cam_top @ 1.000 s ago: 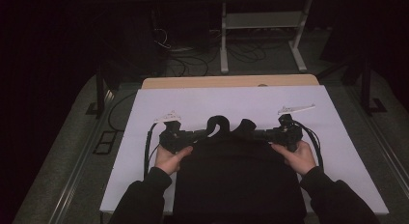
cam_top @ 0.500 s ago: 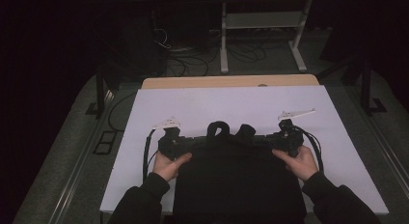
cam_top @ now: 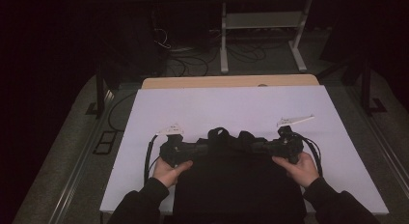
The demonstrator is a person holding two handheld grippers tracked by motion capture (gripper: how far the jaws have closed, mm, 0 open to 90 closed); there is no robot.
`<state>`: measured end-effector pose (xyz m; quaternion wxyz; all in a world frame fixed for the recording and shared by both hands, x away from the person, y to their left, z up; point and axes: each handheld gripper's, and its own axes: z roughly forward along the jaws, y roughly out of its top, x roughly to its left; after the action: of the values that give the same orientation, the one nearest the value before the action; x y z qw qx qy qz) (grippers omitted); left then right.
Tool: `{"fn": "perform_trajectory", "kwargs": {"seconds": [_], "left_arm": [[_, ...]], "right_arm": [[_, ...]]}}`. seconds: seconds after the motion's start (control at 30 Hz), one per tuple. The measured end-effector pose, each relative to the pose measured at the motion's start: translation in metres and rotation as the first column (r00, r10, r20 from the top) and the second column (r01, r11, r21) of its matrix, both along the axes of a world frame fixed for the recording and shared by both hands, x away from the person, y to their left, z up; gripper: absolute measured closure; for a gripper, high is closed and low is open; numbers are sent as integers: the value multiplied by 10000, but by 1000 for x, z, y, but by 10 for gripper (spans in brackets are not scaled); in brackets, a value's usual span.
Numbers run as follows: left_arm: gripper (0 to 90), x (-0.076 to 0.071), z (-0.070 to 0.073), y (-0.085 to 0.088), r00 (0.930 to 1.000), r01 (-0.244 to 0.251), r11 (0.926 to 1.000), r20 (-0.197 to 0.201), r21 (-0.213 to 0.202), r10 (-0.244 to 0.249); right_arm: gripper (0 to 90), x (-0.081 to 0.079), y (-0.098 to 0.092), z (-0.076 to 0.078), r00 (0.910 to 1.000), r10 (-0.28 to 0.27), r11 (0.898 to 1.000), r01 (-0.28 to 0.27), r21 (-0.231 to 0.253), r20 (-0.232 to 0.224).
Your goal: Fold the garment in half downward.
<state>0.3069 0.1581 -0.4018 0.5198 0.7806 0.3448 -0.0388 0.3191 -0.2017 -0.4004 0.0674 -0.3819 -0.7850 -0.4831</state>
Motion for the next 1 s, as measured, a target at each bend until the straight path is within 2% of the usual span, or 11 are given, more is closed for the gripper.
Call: {"fn": "perform_trajectory", "kwargs": {"seconds": [0.13, 0.47, 0.73, 1.0], "left_arm": [[870, -6, -2, 0, 9998, 156, 9998, -98, 96, -155], [870, -18, -7, -2, 9981, 558, 9977, -278, 375, -547], [870, -25, -13, -3, 9942, 1008, 9916, -461, 810, -973], [870, -30, -18, -1, 9904, 1229, 9867, -761, 1063, -1152]], "right_arm": [[837, -4, 0, 0, 9998, 71, 9999, -69, 85, -168], [834, -18, -2, -11, 9983, 319, 9989, -335, -317, -490], [833, -24, -2, -19, 9957, 454, 9981, -486, -382, -810], [830, -30, -1, -23, 9917, 670, 9968, -713, -363, -1095]]}}
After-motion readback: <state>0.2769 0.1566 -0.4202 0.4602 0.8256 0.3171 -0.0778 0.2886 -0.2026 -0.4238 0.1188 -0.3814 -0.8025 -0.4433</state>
